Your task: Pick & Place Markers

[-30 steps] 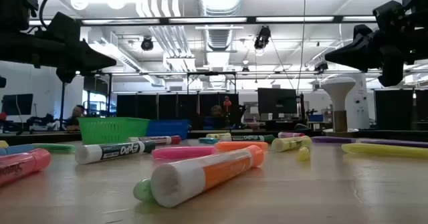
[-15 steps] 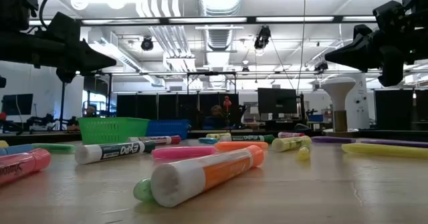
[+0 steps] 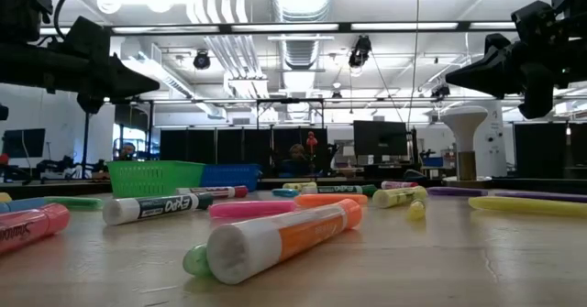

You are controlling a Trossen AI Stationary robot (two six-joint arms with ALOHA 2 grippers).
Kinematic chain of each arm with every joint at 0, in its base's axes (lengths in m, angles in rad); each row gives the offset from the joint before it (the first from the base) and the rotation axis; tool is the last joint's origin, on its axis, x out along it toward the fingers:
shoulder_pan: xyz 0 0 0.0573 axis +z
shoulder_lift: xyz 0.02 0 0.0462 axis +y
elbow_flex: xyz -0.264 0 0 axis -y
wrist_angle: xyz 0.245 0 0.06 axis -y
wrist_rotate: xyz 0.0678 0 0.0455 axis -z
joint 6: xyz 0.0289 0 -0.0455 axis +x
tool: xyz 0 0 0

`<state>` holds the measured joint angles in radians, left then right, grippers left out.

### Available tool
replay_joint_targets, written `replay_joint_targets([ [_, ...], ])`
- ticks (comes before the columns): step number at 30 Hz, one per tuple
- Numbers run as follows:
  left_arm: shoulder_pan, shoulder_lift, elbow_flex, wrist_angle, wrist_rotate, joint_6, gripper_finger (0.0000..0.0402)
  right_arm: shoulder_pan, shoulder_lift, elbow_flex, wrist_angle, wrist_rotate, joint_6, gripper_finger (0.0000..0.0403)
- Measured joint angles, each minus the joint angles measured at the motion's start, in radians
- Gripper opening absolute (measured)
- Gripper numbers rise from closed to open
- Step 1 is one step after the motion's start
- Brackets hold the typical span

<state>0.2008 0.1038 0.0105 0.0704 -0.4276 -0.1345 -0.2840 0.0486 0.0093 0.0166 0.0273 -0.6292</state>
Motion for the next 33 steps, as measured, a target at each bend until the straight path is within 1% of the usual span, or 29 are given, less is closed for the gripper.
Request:
replay_joint_targets([
  [11,0.000,0.000,0.000,0.000,0.000,0.000,0.0000,0.000,0.000,0.000,0.000,0.002,-0.001,0.0009],
  [14,0.000,0.000,0.000,0.000,0.000,0.000,0.0000,0.000,0.000,0.000,0.015,0.034,-0.008,0.0009],
  [19,0.000,0.000,0.000,0.000,0.000,0.000,0.0000,0.000,0.000,0.001,0.030,0.048,-0.194,0.0009],
  [21,0.000,0.000,0.000,0.000,0.000,0.000,0.0000,0.000,0.000,0.001,0.033,0.080,-0.241,0.0009],
  [23,0.000,0.000,0.000,0.000,0.000,0.000,0.0000,0.000,0.000,0.001,0.034,0.088,-0.261,0.0009],
  [29,0.000,0.000,0.000,0.000,0.000,0.000,0.0000,0.000,0.000,0.001,0.041,0.085,-0.268,0.0009],
  [30,0.000,0.000,0.000,0.000,0.000,0.000,0.0000,0.000,0.000,0.001,0.041,0.075,-0.245,0.0008],
  [33,0.000,0.000,0.000,0.000,0.000,0.000,0.0000,0.001,0.000,0.001,0.061,0.028,-0.086,0.0009],
])
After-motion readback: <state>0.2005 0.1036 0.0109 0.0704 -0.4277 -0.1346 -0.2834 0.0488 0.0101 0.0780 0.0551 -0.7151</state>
